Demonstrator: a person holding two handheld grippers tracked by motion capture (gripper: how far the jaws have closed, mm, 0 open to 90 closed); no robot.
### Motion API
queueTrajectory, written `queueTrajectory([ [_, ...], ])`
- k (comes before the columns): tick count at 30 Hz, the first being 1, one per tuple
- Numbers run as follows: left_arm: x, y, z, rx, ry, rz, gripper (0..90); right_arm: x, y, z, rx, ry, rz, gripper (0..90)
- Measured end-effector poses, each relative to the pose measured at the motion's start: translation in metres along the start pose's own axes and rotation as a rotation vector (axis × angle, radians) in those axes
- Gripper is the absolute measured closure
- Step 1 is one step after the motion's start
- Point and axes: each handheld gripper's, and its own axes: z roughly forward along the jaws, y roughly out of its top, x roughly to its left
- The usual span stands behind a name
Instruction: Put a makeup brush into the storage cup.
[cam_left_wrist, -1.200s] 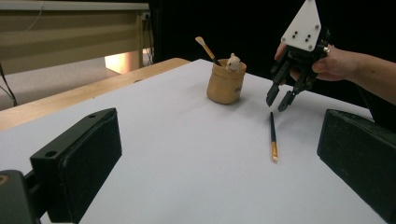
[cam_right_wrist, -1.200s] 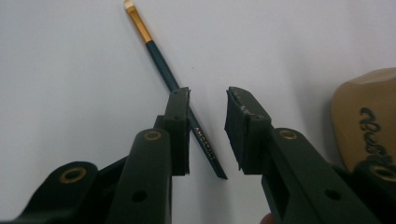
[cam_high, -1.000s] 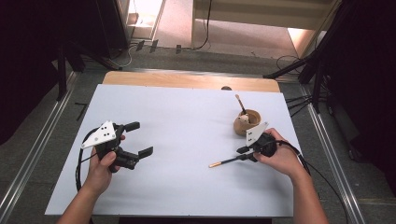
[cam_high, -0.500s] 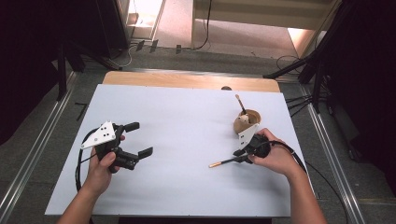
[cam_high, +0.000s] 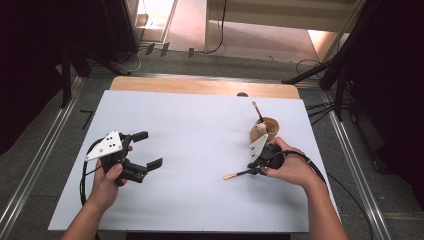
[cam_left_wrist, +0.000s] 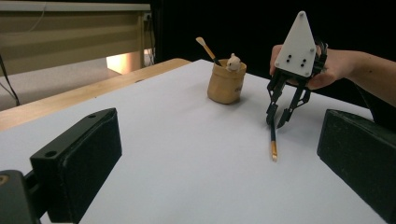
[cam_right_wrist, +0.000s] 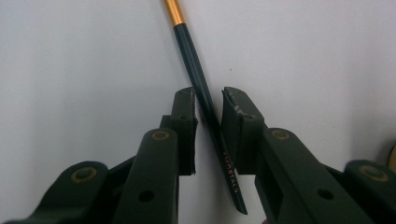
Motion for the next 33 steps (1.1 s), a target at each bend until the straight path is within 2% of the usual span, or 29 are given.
queueTrajectory([
  [1,0.0,0.0,0.0,0.001,0.0,0.0,0.0,-0.001,0.0,0.001,-0.003,0.007,-0.015,76.4],
  [4,0.0,0.0,0.0,0.0,0.0,0.0,0.0,0.0,0.001,0.001,0.015,0.005,-0.002,77.4],
  [8,0.0,0.0,0.001,0.002,-0.001,0.004,0.1,0.0,0.001,0.002,0.033,0.0,-0.008,78.2],
  [10,0.0,0.0,0.001,0.001,0.0,0.004,0.1,-0.001,0.002,0.003,0.029,0.002,-0.033,78.4],
  [14,0.0,0.0,0.0,0.001,0.003,0.001,0.0,0.002,0.004,0.002,0.059,-0.004,-0.017,78.4],
  [20,0.0,0.0,0.0,0.004,0.001,0.004,0.0,0.002,0.007,0.003,0.071,-0.019,-0.052,79.0],
  [21,0.0,0.0,0.0,0.002,0.0,0.005,0.0,0.003,0.008,0.003,0.076,-0.034,-0.067,79.5],
  [22,0.0,0.0,0.0,0.003,0.001,0.003,0.0,0.004,0.009,0.004,0.083,-0.028,-0.079,79.9],
  [23,0.0,0.0,0.0,-0.001,0.001,0.0,0.0,0.006,0.011,0.003,0.106,-0.023,-0.066,80.2],
  [27,0.0,0.0,0.0,-0.001,0.001,0.0,0.0,0.006,0.014,0.004,0.12,-0.046,-0.102,81.9],
  [28,0.0,0.0,0.0,-0.001,0.001,-0.001,0.0,0.008,0.015,0.004,0.131,-0.039,-0.081,82.0],
  [30,0.0,0.0,0.001,0.0,0.0,0.001,0.1,0.007,0.017,0.005,0.145,-0.036,-0.085,82.0],
  [33,0.0,0.0,0.001,0.002,-0.002,0.003,0.0,0.007,0.019,0.006,0.162,-0.035,-0.052,82.0],
])
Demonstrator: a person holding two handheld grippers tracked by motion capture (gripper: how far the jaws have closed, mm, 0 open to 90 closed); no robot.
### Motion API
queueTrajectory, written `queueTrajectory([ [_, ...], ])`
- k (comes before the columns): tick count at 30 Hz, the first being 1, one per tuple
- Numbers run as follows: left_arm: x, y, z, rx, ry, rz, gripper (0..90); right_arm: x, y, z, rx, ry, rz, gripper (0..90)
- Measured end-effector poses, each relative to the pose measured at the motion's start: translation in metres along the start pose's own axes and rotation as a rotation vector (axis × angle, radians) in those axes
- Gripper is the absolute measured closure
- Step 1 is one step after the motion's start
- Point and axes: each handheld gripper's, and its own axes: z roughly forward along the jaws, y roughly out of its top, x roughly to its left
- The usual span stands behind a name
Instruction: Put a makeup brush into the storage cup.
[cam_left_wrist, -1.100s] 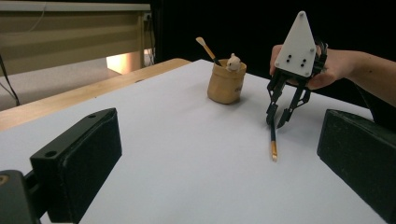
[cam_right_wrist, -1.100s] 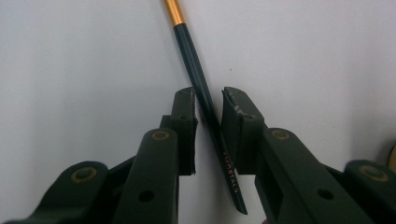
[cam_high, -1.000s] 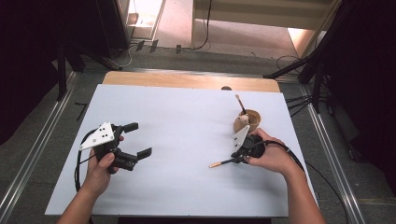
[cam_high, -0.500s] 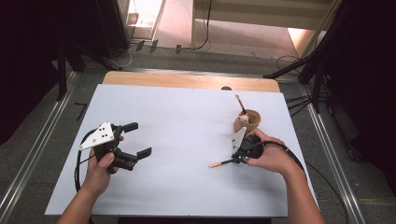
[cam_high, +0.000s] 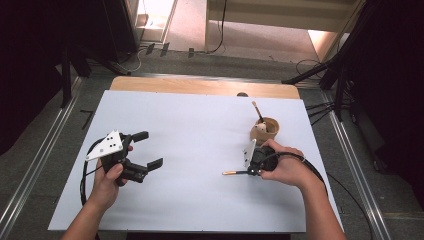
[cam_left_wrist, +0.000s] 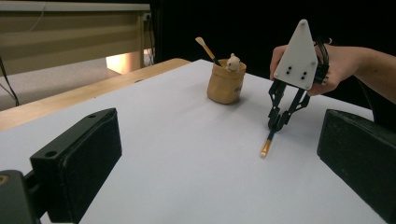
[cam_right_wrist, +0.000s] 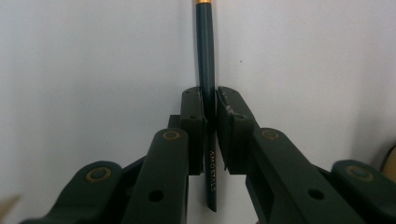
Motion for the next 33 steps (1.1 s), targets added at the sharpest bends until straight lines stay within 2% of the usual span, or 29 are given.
queueTrajectory([
  [2,-0.001,0.0,0.0,0.003,-0.001,0.001,0.0,-0.001,0.003,0.0,0.026,0.009,0.021,82.2],
  [4,-0.001,0.0,0.0,0.003,-0.002,0.002,0.1,-0.002,0.005,0.0,0.032,0.015,0.029,83.0],
  [5,-0.001,0.0,0.0,0.003,-0.002,0.003,0.0,-0.002,0.006,0.0,0.04,0.016,0.052,83.5],
  [7,-0.001,0.001,0.0,0.003,-0.003,0.005,0.1,-0.004,0.006,0.0,0.045,0.029,0.061,84.7],
  [8,-0.001,0.001,0.0,0.003,-0.004,0.005,0.0,-0.004,0.006,0.0,0.05,0.03,0.079,84.8],
  [15,-0.001,0.0,0.001,0.002,-0.007,-0.001,0.1,-0.003,0.005,0.0,0.045,0.021,0.08,85.0],
  [20,0.001,0.0,0.0,-0.002,-0.003,-0.005,0.1,-0.005,-0.001,-0.001,-0.005,0.033,0.086,85.0],
  [21,0.001,0.0,0.0,-0.002,-0.003,-0.005,0.1,-0.004,-0.002,-0.002,-0.003,0.037,0.098,85.0],
  [23,0.001,0.0,0.0,-0.002,-0.002,-0.005,0.1,-0.005,-0.003,-0.003,-0.008,0.036,0.092,85.0],
  [24,0.001,0.0,0.0,-0.002,-0.003,-0.004,0.1,-0.004,-0.003,-0.004,-0.011,0.04,0.112,85.0],
  [29,0.001,0.0,0.0,0.0,-0.003,-0.002,0.1,-0.004,-0.009,-0.016,-0.073,0.025,0.118,85.0],
  [32,0.001,0.0,0.0,-0.003,-0.002,-0.003,0.1,-0.005,-0.013,-0.022,-0.121,0.005,0.119,85.0],
  [33,0.001,0.001,0.0,-0.002,-0.001,-0.003,0.0,-0.005,-0.015,-0.026,-0.145,-0.001,0.134,85.0],
])
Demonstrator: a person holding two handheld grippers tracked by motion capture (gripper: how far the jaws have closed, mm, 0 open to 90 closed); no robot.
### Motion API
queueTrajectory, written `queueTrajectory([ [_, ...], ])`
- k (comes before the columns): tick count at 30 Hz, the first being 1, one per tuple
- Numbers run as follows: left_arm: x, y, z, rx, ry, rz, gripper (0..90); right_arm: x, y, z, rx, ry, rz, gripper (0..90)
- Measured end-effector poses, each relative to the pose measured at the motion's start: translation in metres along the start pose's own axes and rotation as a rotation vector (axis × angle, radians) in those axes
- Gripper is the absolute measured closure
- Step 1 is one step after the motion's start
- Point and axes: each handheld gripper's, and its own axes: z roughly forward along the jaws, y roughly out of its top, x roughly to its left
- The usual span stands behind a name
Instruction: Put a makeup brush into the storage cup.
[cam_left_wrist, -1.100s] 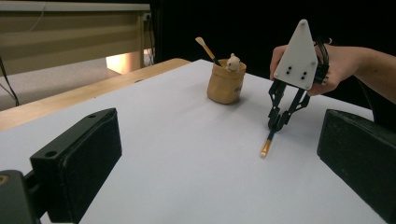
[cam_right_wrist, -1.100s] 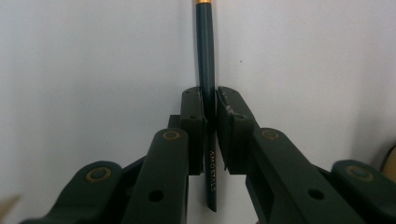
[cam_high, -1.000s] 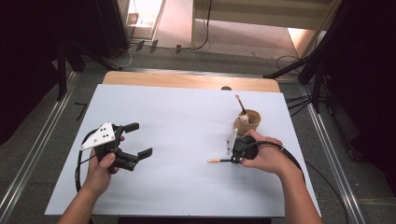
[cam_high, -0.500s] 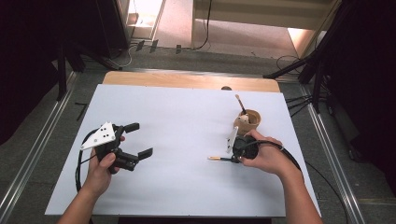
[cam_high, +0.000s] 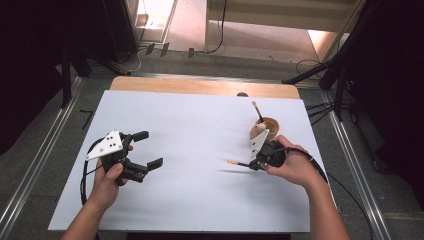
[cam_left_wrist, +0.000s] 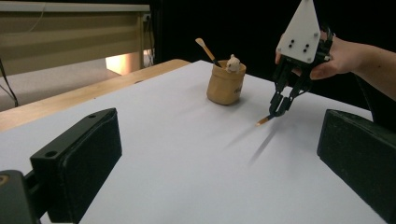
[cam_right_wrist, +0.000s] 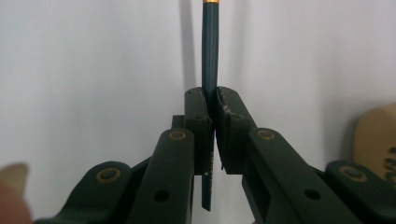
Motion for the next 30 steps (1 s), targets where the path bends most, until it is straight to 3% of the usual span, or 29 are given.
queueTrajectory([
  [2,0.0,0.0,0.0,-0.001,0.001,0.003,0.1,-0.001,-0.002,-0.004,-0.036,-0.031,-0.003,85.0],
  [11,0.001,0.0,-0.001,-0.002,0.002,0.004,0.1,-0.002,-0.004,-0.014,-0.121,-0.062,0.018,84.9],
  [17,0.001,0.0,-0.002,-0.005,0.003,0.001,0.1,-0.005,-0.008,-0.022,-0.206,-0.091,0.034,84.9],
  [30,0.002,0.001,-0.002,-0.008,0.007,-0.001,0.1,-0.01,-0.02,-0.038,-0.412,-0.134,0.12,84.9],
])
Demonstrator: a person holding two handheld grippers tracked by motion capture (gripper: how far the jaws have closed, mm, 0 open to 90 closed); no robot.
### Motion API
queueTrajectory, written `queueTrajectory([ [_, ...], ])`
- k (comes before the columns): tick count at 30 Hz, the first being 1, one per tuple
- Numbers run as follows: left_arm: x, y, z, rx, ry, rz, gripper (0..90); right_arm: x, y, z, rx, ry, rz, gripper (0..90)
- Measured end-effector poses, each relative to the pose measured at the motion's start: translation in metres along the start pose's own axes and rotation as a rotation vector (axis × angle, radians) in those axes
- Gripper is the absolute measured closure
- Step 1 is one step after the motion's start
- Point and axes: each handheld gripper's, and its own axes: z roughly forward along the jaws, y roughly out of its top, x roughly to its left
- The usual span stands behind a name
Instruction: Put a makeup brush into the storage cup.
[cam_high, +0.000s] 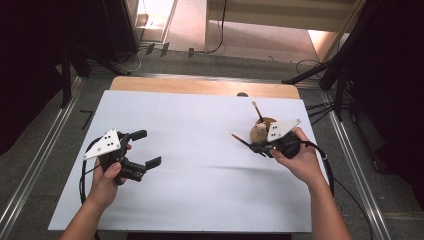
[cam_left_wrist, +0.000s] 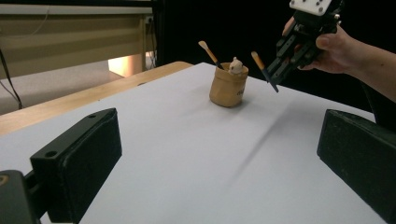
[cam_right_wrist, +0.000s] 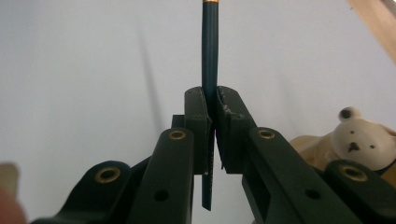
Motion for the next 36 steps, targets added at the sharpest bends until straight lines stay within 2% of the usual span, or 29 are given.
queueTrajectory([
  [7,0.0,0.0,0.001,0.002,-0.003,0.001,0.1,-0.004,-0.004,-0.01,-0.136,0.001,0.055,84.9],
  [13,0.0,0.0,0.001,0.0,-0.006,0.004,0.1,-0.006,-0.008,-0.016,-0.182,-0.021,0.088,84.9],
  [21,0.0,0.0,0.0,-0.003,-0.006,0.001,0.1,-0.007,-0.008,-0.024,-0.29,-0.041,0.119,84.9],
  [32,0.0,0.0,0.0,-0.001,-0.007,-0.001,0.1,-0.008,-0.009,-0.033,-0.375,-0.083,0.149,84.9],
  [36,0.0,0.0,0.0,-0.001,-0.007,-0.001,0.1,-0.009,-0.012,-0.038,-0.424,-0.103,0.177,84.9],
])
